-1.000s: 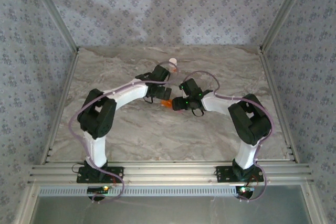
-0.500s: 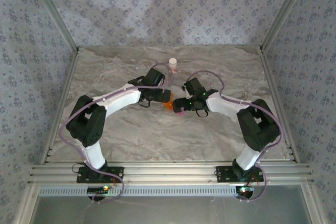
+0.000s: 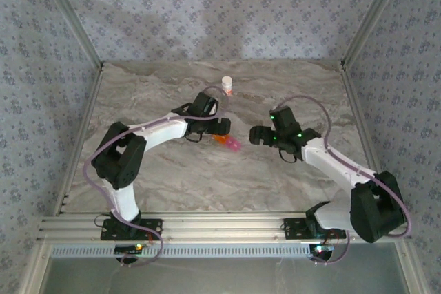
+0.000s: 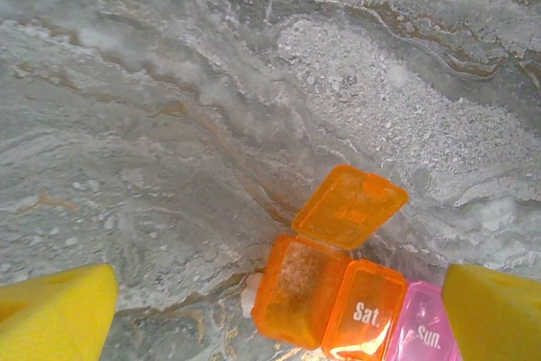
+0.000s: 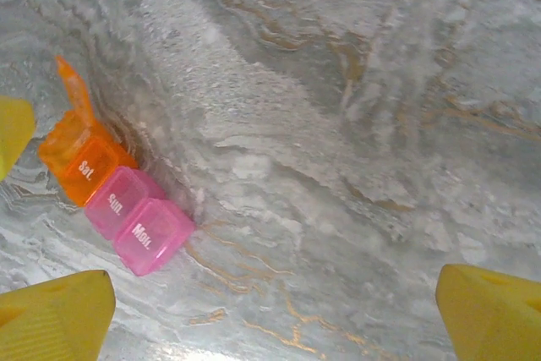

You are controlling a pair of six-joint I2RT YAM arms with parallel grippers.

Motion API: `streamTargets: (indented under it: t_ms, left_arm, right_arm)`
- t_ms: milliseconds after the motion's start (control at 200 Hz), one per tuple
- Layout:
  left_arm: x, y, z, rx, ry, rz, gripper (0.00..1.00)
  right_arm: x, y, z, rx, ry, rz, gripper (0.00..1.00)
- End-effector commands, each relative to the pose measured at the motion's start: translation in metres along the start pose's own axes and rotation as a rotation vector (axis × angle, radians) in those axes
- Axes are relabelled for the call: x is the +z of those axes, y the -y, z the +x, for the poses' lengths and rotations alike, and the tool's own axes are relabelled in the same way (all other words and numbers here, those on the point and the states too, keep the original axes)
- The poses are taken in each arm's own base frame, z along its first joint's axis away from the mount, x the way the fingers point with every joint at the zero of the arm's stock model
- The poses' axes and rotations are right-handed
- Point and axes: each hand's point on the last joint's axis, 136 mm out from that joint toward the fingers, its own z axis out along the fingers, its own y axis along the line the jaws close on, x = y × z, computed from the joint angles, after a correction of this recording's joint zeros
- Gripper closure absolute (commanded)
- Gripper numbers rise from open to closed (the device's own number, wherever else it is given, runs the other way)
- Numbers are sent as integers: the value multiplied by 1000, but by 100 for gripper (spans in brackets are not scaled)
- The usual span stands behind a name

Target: Sort the pills into containers

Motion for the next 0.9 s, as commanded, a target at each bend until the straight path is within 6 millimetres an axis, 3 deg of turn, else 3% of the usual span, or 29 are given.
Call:
streamTargets:
  t_ms: [0, 190, 475, 895]
  left_arm:
    - [8, 15, -7, -10, 11, 42, 2]
    - [18, 19, -6, -23, 5, 51, 2]
    - [23, 26, 2, -8, -12, 53, 2]
    - [25, 38, 15, 3, -32, 62, 2]
  right_arm:
    - [-8, 18, 18, 82, -35, 19, 0]
    - [-17, 15, 25, 95, 16, -75, 0]
    - [-10, 15, 42, 149, -21, -108, 1]
    - [-14, 12, 36, 165, 24, -144, 0]
